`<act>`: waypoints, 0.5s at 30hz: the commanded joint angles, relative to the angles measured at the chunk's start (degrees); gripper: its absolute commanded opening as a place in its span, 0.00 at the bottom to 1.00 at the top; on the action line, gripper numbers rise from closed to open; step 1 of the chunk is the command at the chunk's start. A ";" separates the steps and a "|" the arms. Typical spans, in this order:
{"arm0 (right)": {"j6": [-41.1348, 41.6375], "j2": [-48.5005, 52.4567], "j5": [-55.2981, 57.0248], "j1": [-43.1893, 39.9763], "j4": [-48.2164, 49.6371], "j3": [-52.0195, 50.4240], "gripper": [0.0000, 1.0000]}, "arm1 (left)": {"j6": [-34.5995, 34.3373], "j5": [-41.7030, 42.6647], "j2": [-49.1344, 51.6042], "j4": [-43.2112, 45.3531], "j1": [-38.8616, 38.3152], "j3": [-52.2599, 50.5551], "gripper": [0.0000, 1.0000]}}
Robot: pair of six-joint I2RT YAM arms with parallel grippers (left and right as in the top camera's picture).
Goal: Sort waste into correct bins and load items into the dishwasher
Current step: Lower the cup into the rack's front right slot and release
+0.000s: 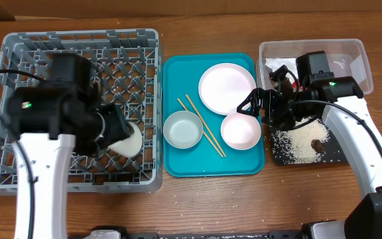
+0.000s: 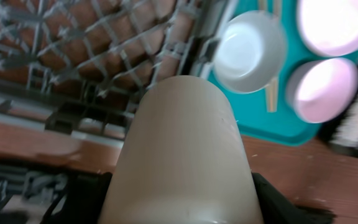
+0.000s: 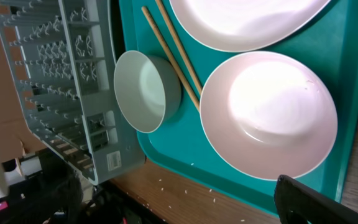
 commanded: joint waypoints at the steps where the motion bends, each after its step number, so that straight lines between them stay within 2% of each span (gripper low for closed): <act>1: -0.22 -0.50 0.68 0.17 0.26 0.07 1.00 | -5.03 -6.23 -0.22 1.97 -2.56 -6.73 0.04; 4: -0.24 -0.50 0.68 0.17 0.26 0.07 1.00 | -6.93 -6.40 -0.22 7.91 -4.31 -14.38 0.04; 15: -0.26 -0.50 0.70 0.17 0.39 0.07 1.00 | -9.57 -8.33 -0.22 22.38 -4.57 -30.60 0.05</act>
